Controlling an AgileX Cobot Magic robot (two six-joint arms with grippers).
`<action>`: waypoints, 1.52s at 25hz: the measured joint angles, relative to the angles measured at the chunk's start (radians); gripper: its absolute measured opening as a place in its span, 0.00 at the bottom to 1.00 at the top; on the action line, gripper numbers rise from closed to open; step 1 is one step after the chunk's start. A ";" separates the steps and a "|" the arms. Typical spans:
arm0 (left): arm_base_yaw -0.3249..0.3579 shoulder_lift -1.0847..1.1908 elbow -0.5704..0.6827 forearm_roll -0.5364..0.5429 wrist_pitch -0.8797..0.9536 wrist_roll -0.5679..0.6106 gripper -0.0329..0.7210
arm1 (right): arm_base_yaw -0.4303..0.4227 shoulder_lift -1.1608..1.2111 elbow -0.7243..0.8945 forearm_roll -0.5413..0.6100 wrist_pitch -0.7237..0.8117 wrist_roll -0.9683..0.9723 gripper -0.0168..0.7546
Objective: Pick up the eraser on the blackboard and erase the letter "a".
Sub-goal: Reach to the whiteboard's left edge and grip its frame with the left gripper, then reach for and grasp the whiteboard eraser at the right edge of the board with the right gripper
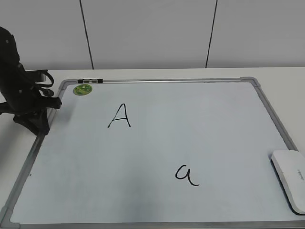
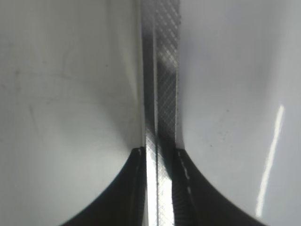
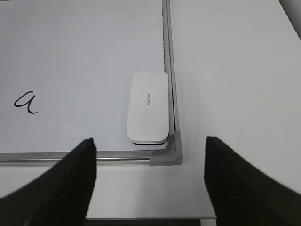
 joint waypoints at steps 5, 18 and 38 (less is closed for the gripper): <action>0.000 0.000 -0.002 0.000 0.002 0.000 0.16 | 0.000 0.000 0.000 0.000 0.000 0.000 0.71; 0.002 0.000 -0.004 0.007 0.008 0.000 0.08 | 0.000 0.000 0.000 0.000 0.000 0.000 0.71; 0.002 0.000 -0.004 0.009 0.011 0.000 0.08 | 0.013 0.484 -0.125 0.035 0.023 0.009 0.71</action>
